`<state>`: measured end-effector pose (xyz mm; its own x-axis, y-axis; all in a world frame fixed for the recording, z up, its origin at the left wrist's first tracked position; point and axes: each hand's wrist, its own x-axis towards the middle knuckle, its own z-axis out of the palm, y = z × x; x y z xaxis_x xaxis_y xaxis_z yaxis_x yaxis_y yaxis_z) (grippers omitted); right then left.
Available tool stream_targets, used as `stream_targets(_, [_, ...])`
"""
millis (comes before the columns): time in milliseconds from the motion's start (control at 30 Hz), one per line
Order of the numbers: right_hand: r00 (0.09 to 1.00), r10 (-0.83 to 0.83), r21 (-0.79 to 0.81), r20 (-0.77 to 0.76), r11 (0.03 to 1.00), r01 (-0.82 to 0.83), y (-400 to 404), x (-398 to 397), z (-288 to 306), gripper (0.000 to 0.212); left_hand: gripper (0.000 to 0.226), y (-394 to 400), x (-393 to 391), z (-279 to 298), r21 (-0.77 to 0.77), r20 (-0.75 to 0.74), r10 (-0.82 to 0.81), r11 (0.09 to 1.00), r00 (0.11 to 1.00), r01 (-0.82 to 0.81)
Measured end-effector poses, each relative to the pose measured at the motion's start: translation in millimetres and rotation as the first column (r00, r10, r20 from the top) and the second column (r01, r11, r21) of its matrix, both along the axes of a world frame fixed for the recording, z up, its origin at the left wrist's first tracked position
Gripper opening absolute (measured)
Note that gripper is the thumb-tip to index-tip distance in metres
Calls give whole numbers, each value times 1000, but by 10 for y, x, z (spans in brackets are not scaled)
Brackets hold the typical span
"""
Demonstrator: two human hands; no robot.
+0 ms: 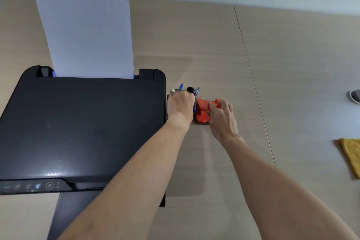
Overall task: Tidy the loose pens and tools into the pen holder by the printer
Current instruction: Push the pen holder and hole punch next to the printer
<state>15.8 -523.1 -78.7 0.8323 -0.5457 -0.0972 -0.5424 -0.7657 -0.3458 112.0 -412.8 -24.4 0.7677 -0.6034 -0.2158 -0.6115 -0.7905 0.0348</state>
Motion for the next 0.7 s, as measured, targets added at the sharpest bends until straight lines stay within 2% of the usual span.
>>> stream_targets(200, [999,22,-34,-34,999,-23,6,-23,18,34,21,19,-16,-5,-8,17,-6,1000,1000,6])
stream_targets(333, [999,38,-34,-14,999,-38,49,-81,45,53,20,44,-19,-16,10,46,-23,1000,999,23])
stream_targets(400, [999,8,-62,50,998,-4,96,-170,54,59,28,72,-20,-23,24,68,-41,999,997,40])
stream_targets(500, [993,-61,-39,102,997,65,170,-408,25,56,56,115,-43,-23,53,146,-96,995,985,89])
stream_targets(600, [992,-123,9,6,992,123,264,-747,-80,54,68,188,-125,33,73,207,-137,989,969,125])
stream_targets(700, [984,-167,28,-62,985,169,387,-1084,-130,49,64,287,-324,147,32,198,-111,994,974,107])
